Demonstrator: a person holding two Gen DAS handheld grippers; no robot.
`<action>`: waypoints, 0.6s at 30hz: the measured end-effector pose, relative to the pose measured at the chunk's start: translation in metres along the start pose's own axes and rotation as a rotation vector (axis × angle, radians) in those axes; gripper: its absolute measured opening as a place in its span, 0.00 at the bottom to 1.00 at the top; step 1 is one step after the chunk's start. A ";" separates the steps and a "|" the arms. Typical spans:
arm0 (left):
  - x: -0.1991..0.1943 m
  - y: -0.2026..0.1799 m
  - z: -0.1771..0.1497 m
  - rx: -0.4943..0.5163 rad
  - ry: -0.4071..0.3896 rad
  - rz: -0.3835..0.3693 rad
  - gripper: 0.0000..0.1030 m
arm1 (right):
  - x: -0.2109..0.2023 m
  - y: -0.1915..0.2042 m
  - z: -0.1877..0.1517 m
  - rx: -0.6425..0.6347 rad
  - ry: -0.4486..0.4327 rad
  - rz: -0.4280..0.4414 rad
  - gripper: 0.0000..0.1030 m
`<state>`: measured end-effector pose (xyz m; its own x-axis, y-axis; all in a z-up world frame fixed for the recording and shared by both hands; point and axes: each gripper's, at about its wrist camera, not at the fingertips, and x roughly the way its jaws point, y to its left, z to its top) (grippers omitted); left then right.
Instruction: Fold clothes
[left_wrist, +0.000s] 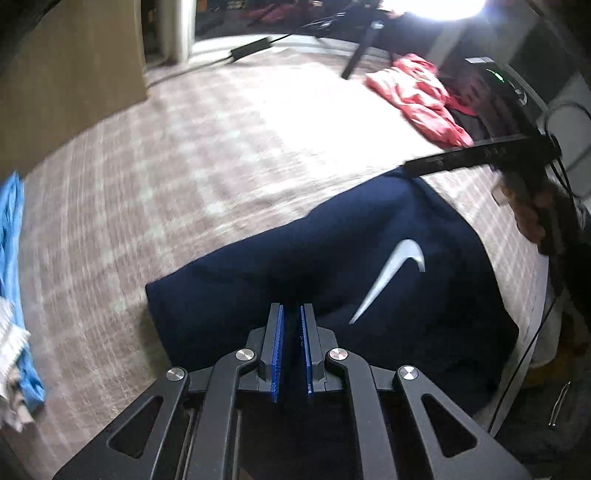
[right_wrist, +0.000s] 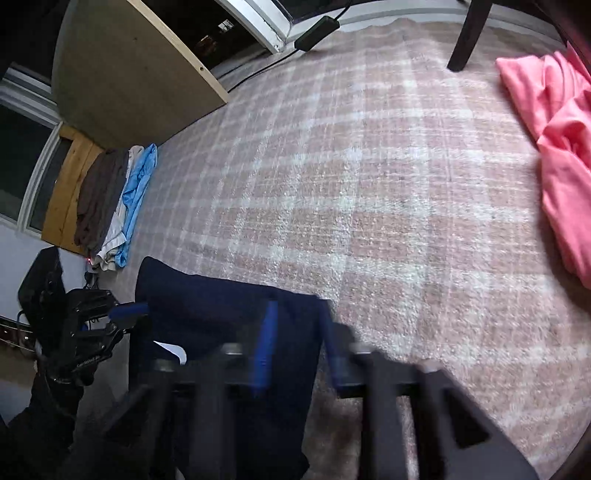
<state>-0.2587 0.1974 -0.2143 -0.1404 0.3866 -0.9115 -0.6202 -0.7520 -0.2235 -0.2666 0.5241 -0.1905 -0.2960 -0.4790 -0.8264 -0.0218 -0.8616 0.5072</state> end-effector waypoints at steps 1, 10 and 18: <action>0.003 0.000 -0.003 0.007 0.007 0.001 0.09 | 0.003 -0.003 -0.001 0.007 0.008 0.012 0.04; -0.016 0.010 -0.010 -0.062 -0.069 -0.019 0.09 | -0.040 -0.032 -0.017 0.193 -0.140 0.123 0.08; 0.001 0.001 0.008 0.006 -0.086 -0.126 0.13 | -0.013 0.041 -0.035 -0.032 -0.075 0.116 0.18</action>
<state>-0.2654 0.2018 -0.2130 -0.1267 0.5220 -0.8435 -0.6414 -0.6917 -0.3317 -0.2305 0.4887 -0.1677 -0.3651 -0.5630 -0.7414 0.0472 -0.8066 0.5893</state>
